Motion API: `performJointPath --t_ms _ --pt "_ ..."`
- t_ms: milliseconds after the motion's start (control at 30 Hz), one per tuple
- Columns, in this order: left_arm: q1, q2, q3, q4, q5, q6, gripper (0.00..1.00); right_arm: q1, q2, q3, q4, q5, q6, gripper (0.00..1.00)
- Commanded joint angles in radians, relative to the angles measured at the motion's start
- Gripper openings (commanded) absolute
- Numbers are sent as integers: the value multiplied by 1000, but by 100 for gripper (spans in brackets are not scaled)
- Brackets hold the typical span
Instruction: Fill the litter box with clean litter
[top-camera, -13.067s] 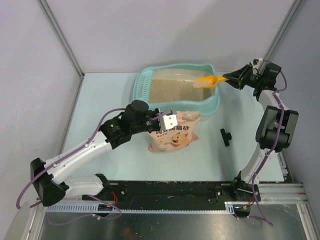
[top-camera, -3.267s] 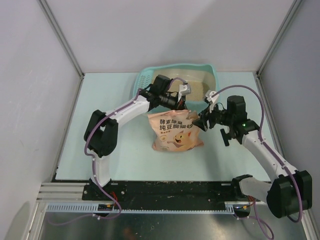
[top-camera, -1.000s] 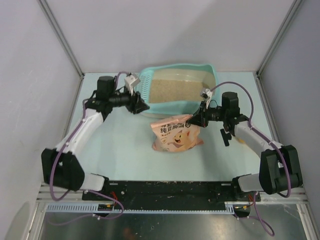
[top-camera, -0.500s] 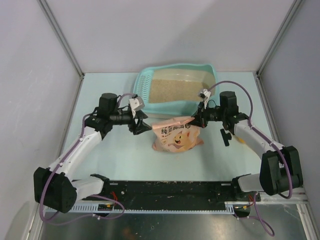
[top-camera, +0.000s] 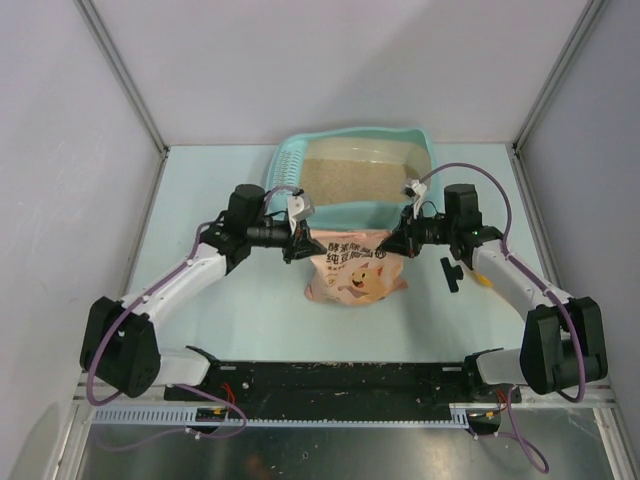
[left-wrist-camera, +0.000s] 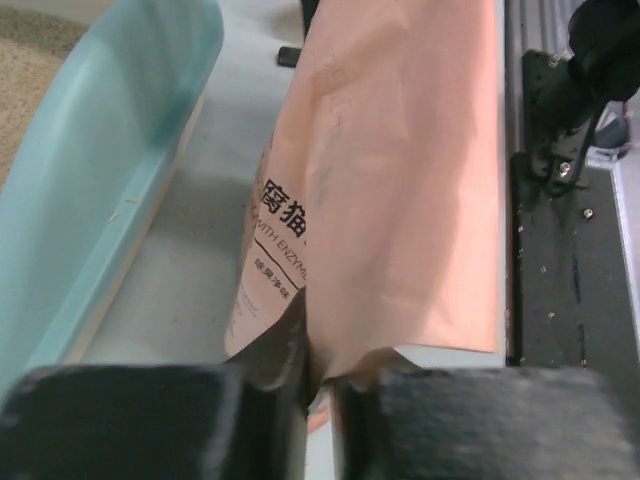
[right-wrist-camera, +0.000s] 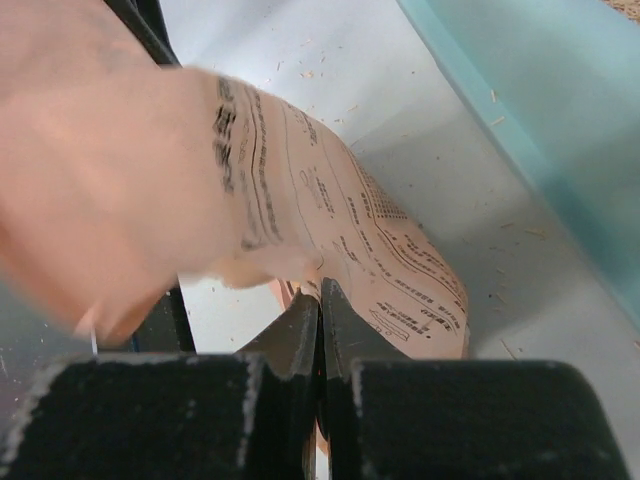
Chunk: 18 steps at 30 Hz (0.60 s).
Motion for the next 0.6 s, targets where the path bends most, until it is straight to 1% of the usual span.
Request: performJointPath --t_ms 0,100,167,200,333,367,400,433,467,500,533,567 --pt "58 13 35 86 27 -174 0 -42 -42 37 -53 -48 -27 0" --pt "165 19 10 86 54 -251 0 -69 -50 37 -58 -86 -23 0" --pt "193 30 5 86 64 -275 0 -77 -58 37 -58 -97 -23 0" --pt "199 43 10 87 71 -301 0 -79 -58 37 -57 -113 -21 0" --pt "173 80 41 86 91 -317 0 -82 -55 34 -50 -136 6 0" --pt "167 91 48 86 91 -315 1 -83 -50 32 -43 -139 19 1" --pt "155 91 51 87 88 -312 6 -83 -48 31 -25 -131 28 13" --pt "150 94 53 87 90 -312 22 -82 -44 27 -14 -125 45 20" --pt "147 100 56 87 97 -314 26 -85 -41 26 -5 -123 51 26" --pt "139 103 58 87 100 -315 28 -85 -38 24 8 -117 56 35" --pt "135 105 59 87 105 -315 33 -85 -30 20 20 -113 80 38" --pt "130 112 62 87 104 -315 34 -86 -30 8 41 -107 97 40"
